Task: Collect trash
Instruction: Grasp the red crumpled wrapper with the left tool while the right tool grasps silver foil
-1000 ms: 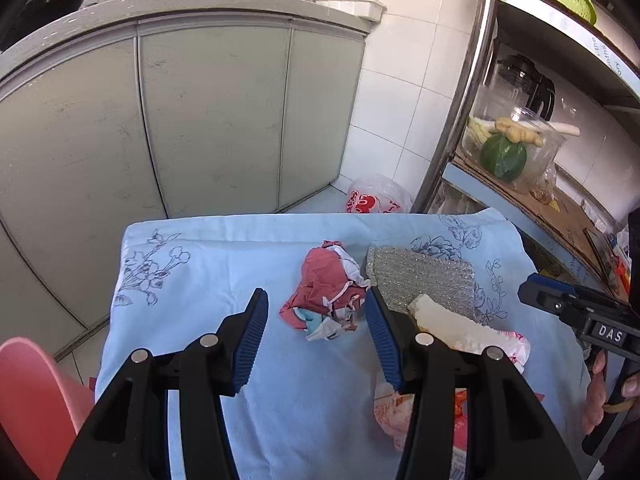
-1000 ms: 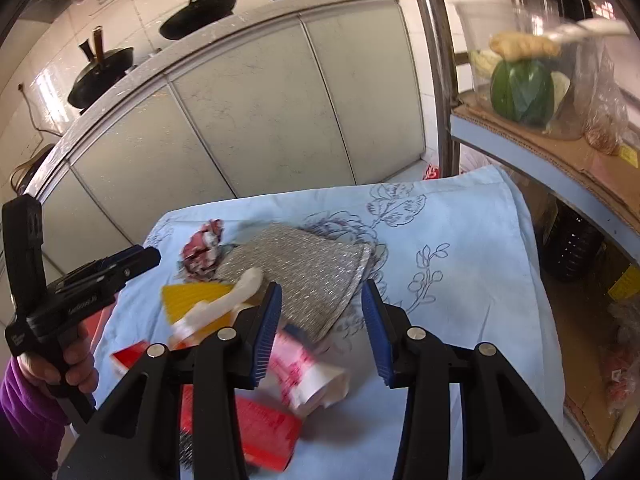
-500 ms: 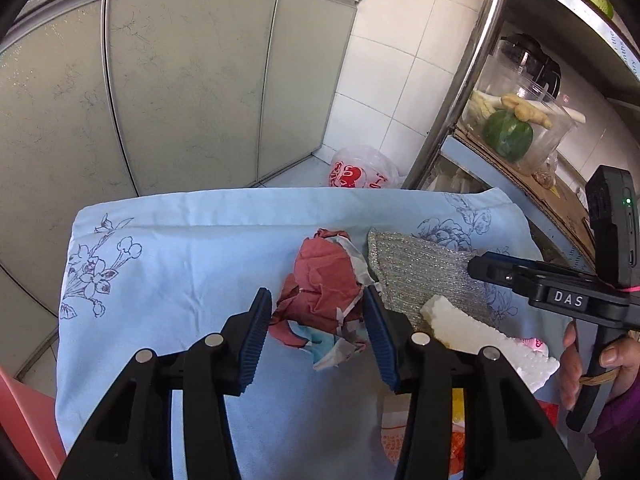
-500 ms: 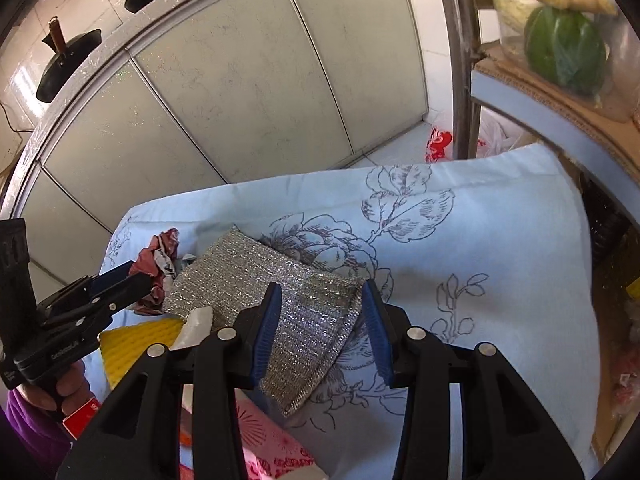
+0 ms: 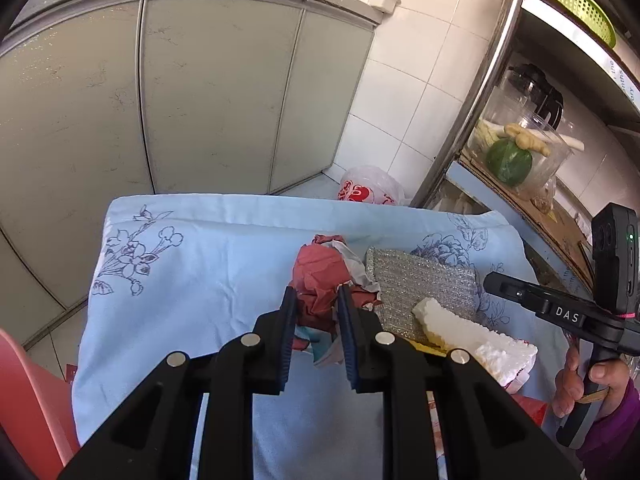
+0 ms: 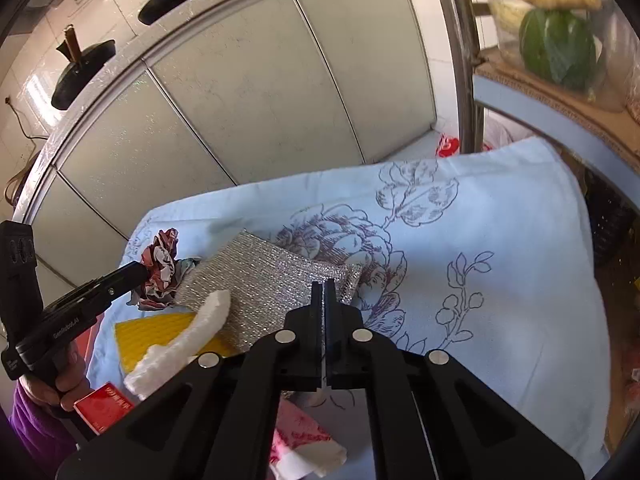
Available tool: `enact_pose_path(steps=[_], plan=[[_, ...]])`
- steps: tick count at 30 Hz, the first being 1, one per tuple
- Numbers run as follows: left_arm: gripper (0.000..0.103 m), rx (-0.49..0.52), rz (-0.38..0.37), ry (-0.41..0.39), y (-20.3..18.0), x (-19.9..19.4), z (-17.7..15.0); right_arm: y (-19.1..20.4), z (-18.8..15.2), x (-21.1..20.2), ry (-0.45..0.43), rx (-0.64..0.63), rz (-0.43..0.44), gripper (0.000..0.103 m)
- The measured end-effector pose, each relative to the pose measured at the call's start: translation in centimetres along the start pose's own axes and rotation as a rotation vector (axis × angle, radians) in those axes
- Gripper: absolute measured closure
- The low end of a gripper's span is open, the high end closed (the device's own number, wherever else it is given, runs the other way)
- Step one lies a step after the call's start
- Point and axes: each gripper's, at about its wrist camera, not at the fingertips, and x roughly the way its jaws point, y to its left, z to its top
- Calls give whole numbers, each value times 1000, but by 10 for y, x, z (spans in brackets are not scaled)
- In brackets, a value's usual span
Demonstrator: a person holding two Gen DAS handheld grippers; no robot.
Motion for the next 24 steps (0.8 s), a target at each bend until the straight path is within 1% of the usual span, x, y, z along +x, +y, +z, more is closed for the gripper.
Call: enact_pose_path(steps=[4,6,8,10,12,13,17,19,21,24], plan=[[83,-27,-1,-41,8,-23,0,7,3,-21,-54,-16,17,102],[83,-40,-4,-54,10,-35,-2,8,6,-22,-51,-15,15,102],[83,-45,-11,-63,11,-46,-6,4,8,-15,-20,15,13,102],[83,-43,-14,-69,10,-54,-11,0,12,-3,17,20,7,94],[83,-40,-10,-73,10,-62,-18,-3,12,10,42,9,6,66],[83,-40,-7,-74,11,-65,-21,-4,13,15,48,4,1,62],[83,-59,-4,-68,14,-70,-30,-4,15,32,92,-19,-8,61],[83,-68,-4,-61,16,-70,-33,-2,15,39,104,-44,-31,61],[83,-74,-8,-55,16,-69,-35,0,15,41,86,-76,-57,60],[83,-73,-11,-54,15,-70,-37,1,16,41,85,-96,-65,60]])
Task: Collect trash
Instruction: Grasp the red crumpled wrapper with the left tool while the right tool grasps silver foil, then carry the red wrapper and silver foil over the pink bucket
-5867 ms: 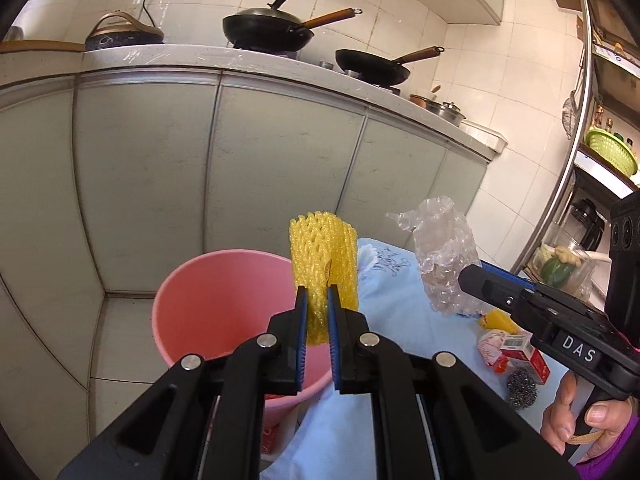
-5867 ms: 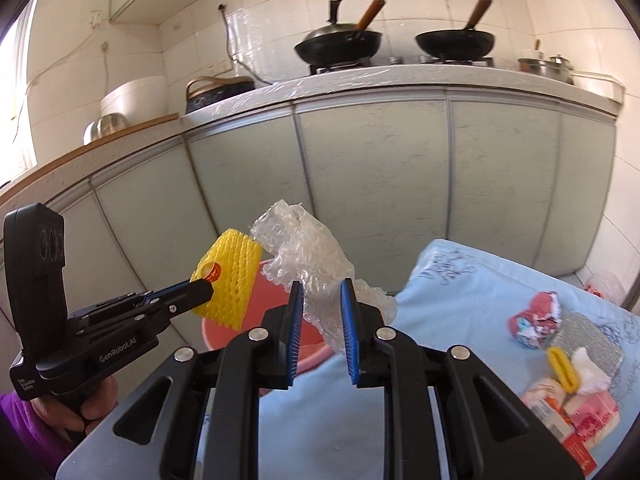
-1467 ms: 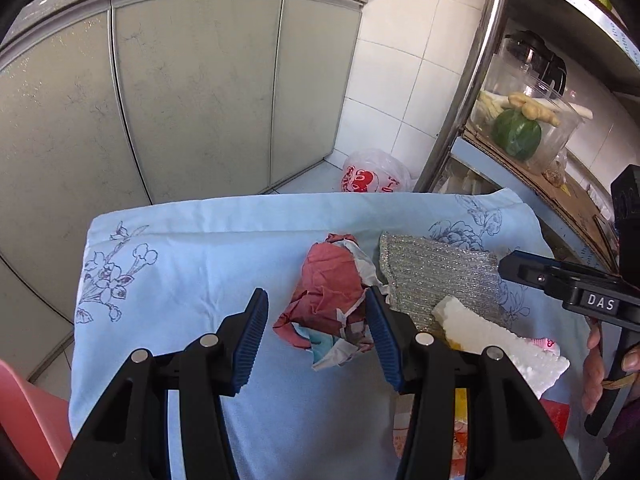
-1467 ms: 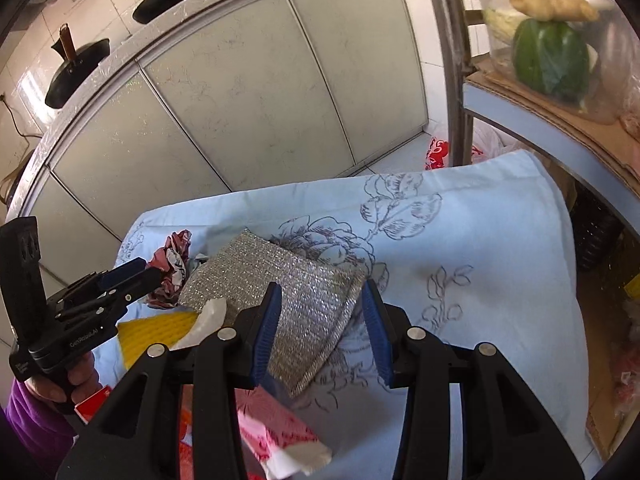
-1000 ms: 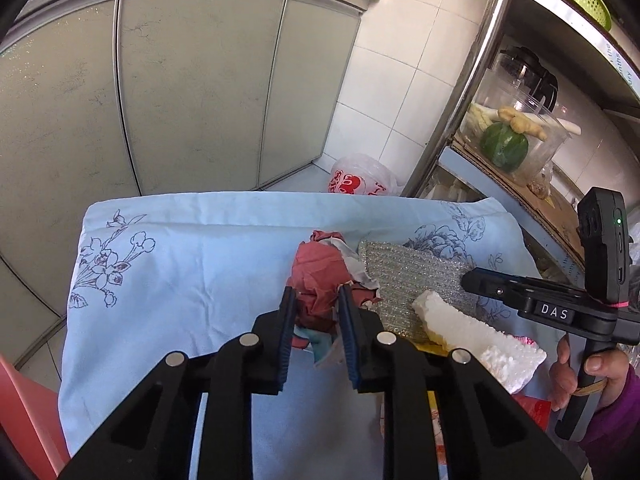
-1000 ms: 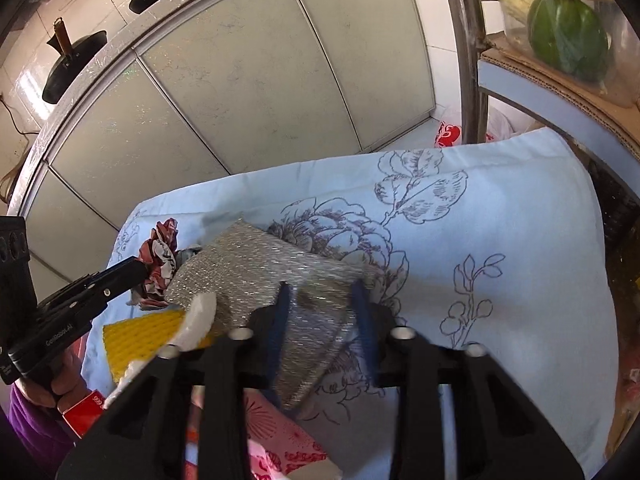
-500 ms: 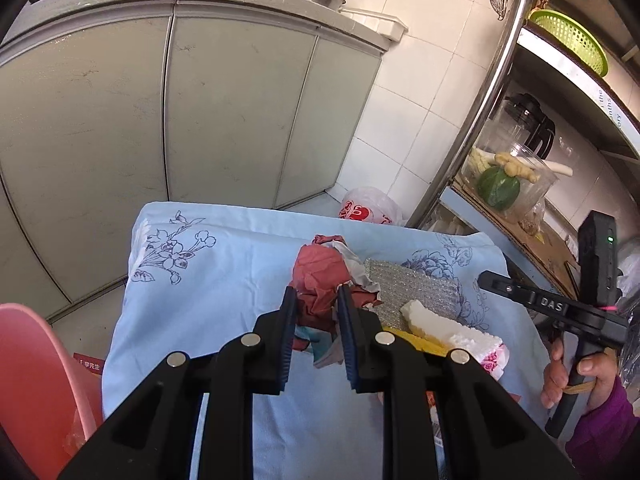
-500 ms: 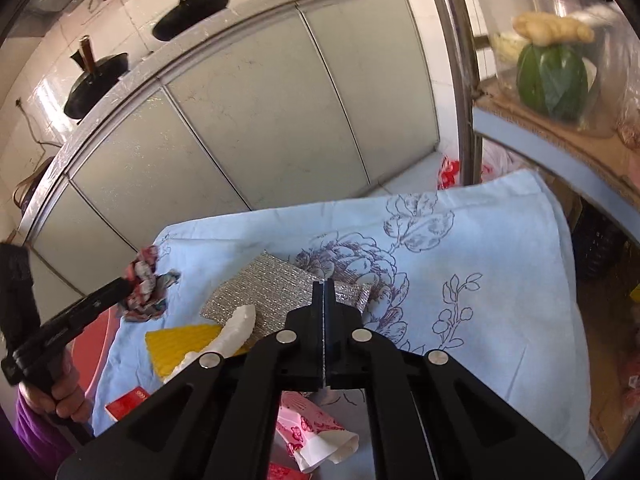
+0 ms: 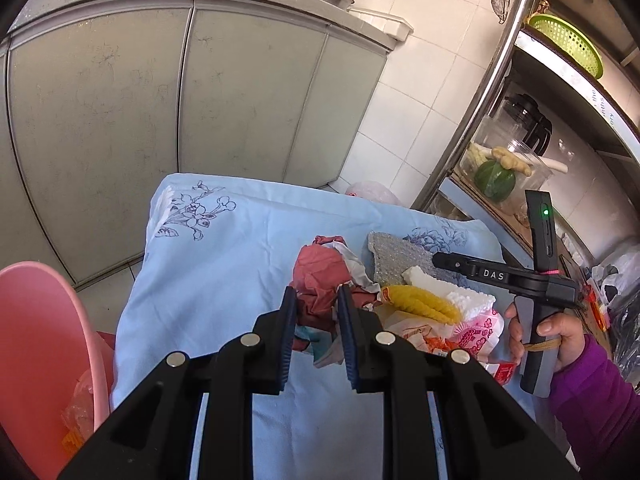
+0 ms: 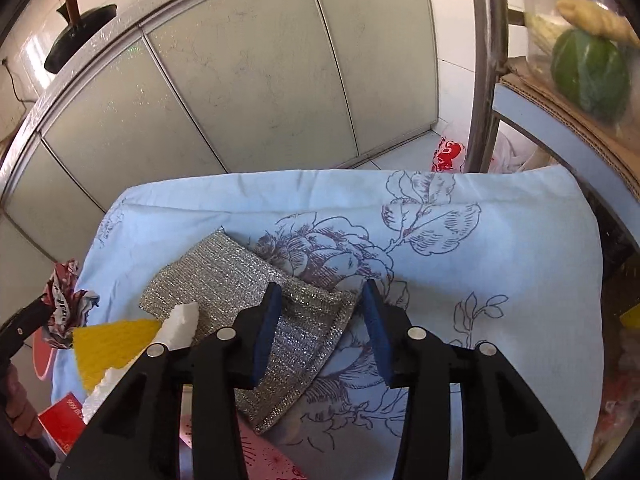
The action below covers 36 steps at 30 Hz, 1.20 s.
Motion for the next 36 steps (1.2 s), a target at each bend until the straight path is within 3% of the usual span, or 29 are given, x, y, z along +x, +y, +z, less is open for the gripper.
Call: enact_pose_path(steps=[6,7,8,9,12,26,36], plan=[[83,-20,8,-5,3,-5,-4,11,-11,-2,7,-74,11,61],[83,-24,12,-6,4,-6,-5,13,-13,-2,7,-82,12,64],[83,-27,15,-7,5,-8,-5,15,-15,-3,4,-87,10,76],[83,-31,18,-10,6,-10,-6,15,-16,-7,-9,-86,15,82],[83,-41,23,-20,9,-18,-8,20,-18,-22,-51,-81,26,90],[83,-48,44,-144,2,-88,-21,63,-30,-147,-322,-141,15,91],[83,-66,91,-249,7,-149,-34,107,-43,-202,-430,-197,75,91]])
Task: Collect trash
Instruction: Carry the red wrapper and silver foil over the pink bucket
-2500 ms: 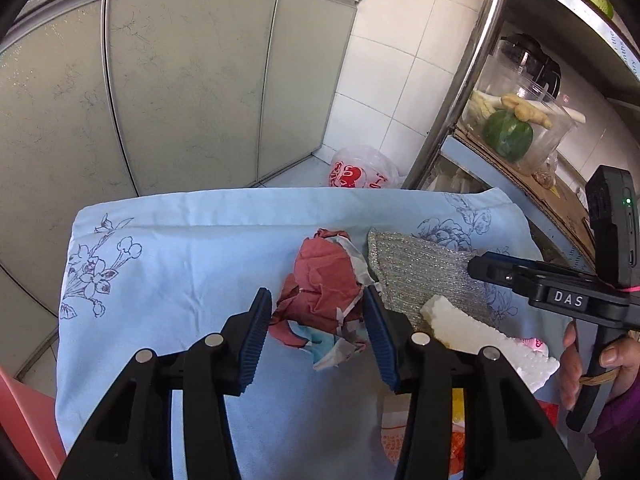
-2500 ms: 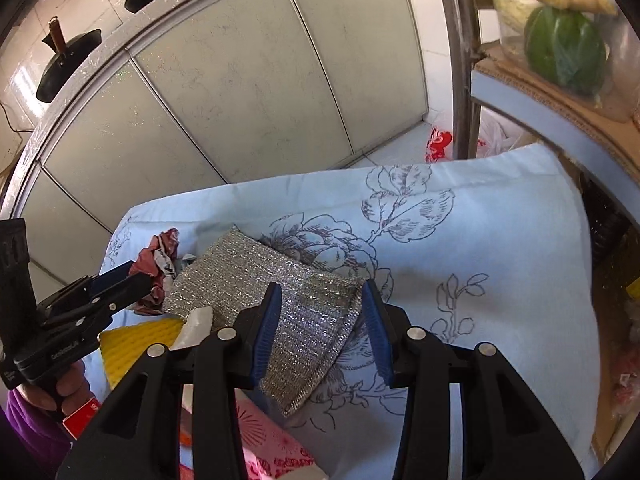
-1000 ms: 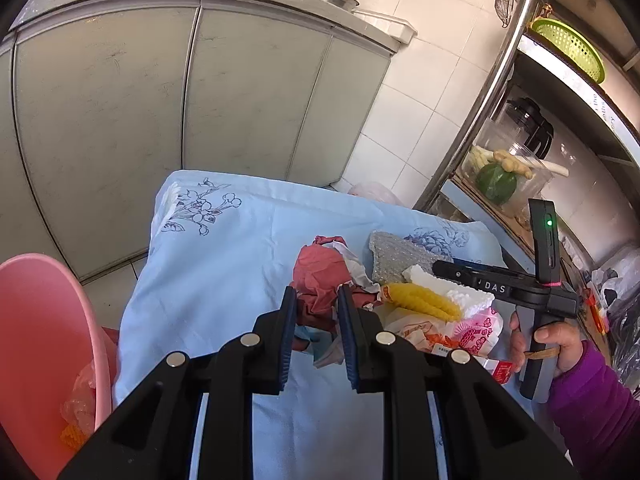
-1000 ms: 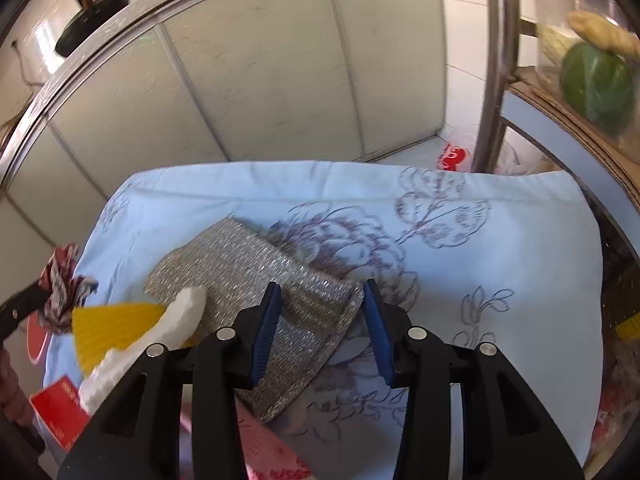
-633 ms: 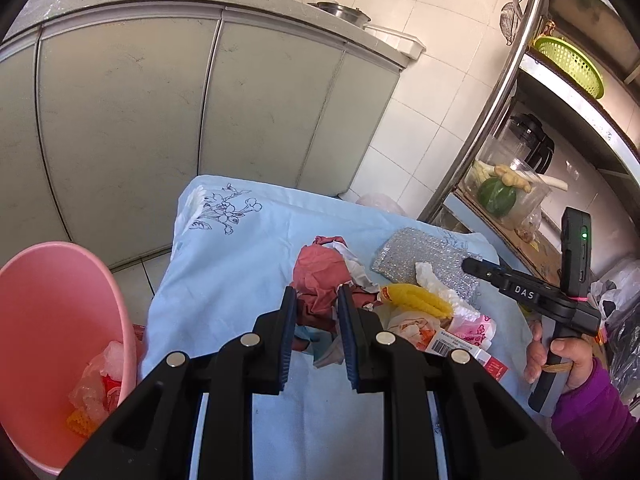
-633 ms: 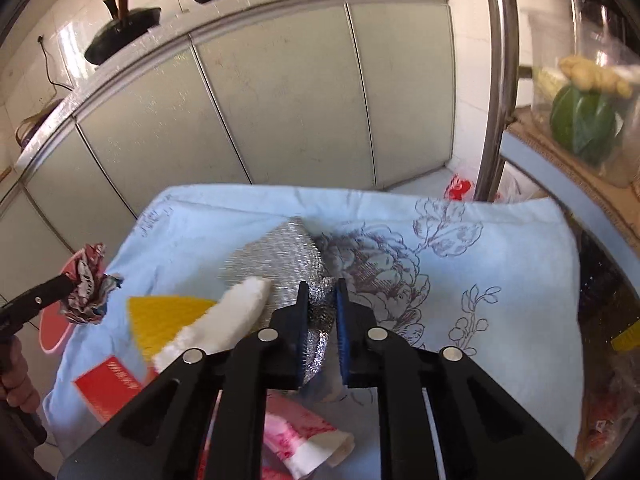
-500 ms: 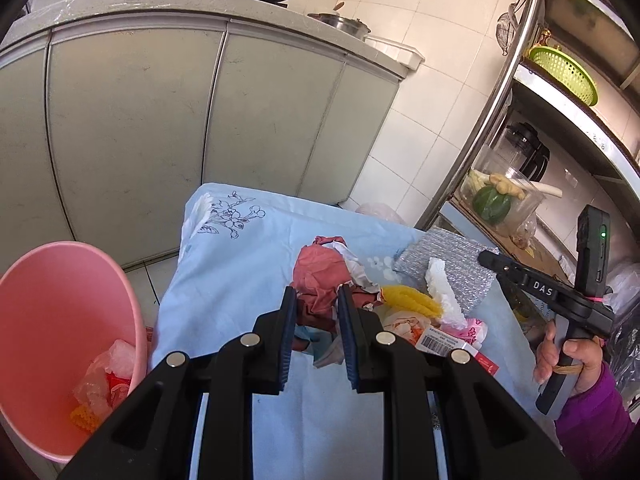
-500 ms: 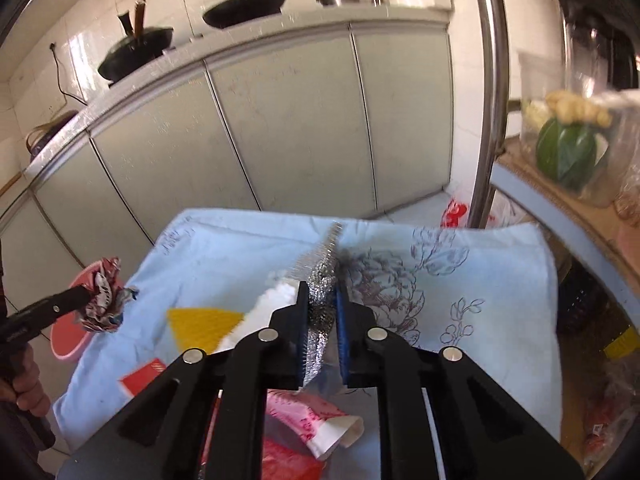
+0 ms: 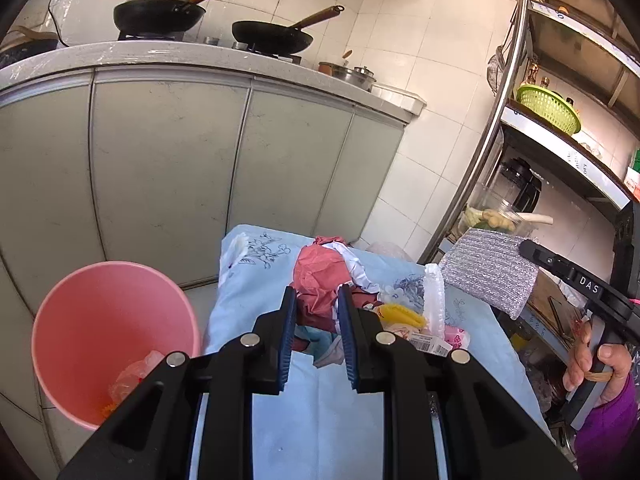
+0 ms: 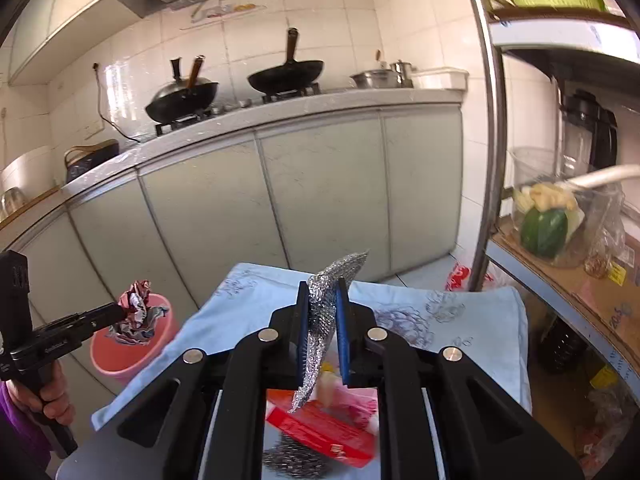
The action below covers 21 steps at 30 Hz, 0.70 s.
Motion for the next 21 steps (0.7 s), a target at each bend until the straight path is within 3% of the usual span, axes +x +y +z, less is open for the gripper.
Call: enact_pose_path(steps=[13,21], plan=[[83,-69,161,-107,63,-66,-4,102,6,20,11,-78,194,91],[83,-123,257,-106,105,-78,-17,160,-1,54,72,-117,300,91]])
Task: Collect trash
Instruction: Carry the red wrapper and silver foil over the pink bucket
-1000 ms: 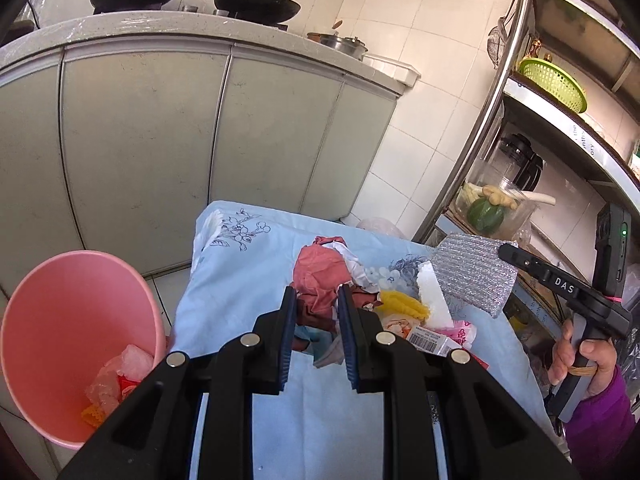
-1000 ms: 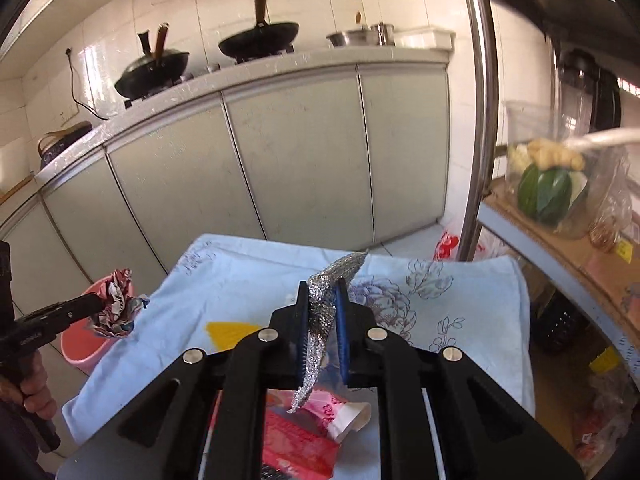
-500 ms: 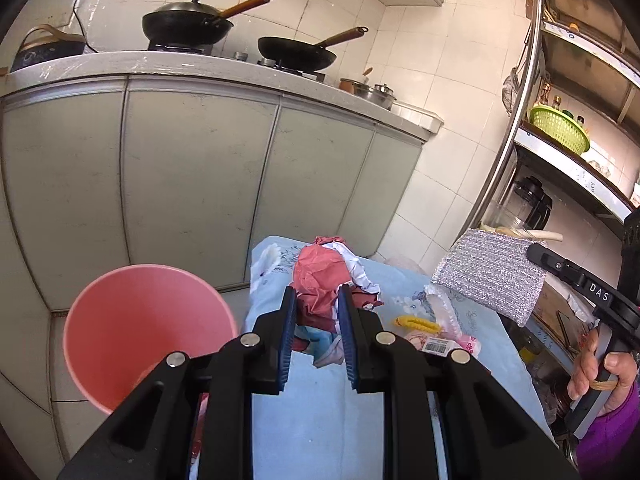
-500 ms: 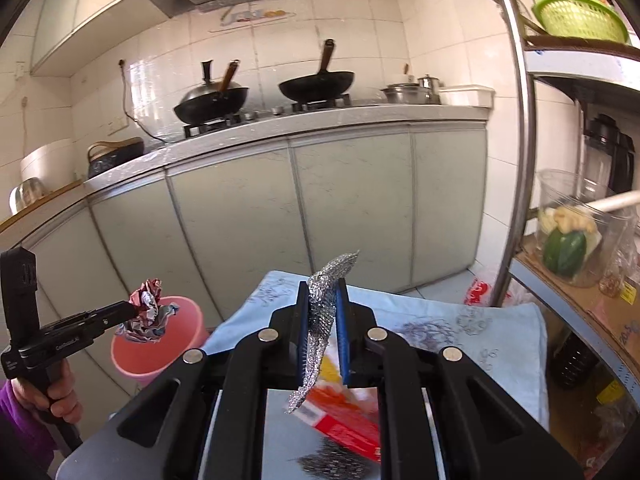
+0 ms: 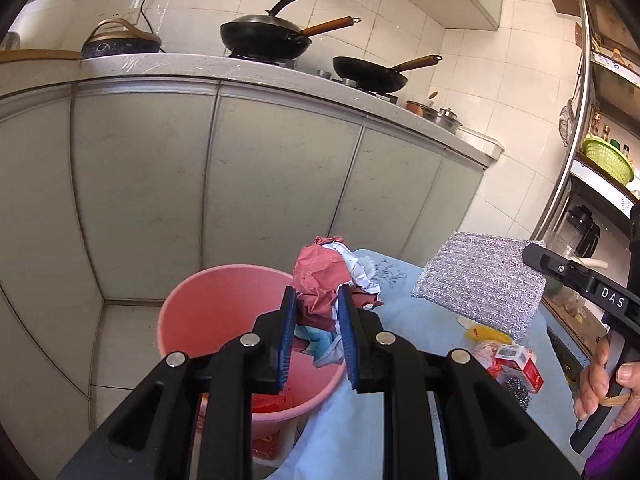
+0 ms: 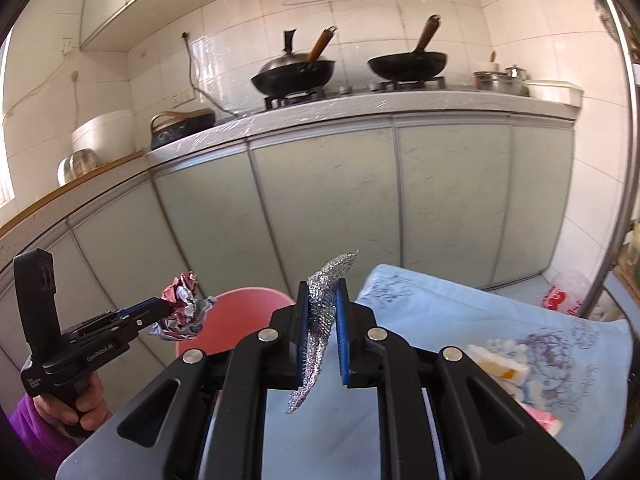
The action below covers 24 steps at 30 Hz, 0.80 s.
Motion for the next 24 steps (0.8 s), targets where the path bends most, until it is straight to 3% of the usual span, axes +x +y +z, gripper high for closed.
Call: enact_pose_path(steps=[11,24], plan=[[83,-84,86,63,47,25,-17,53,-11,63,105,-79,83,91],[82,-94,136,132,64,48,-36,83,-34,114,210,-116,120,90]])
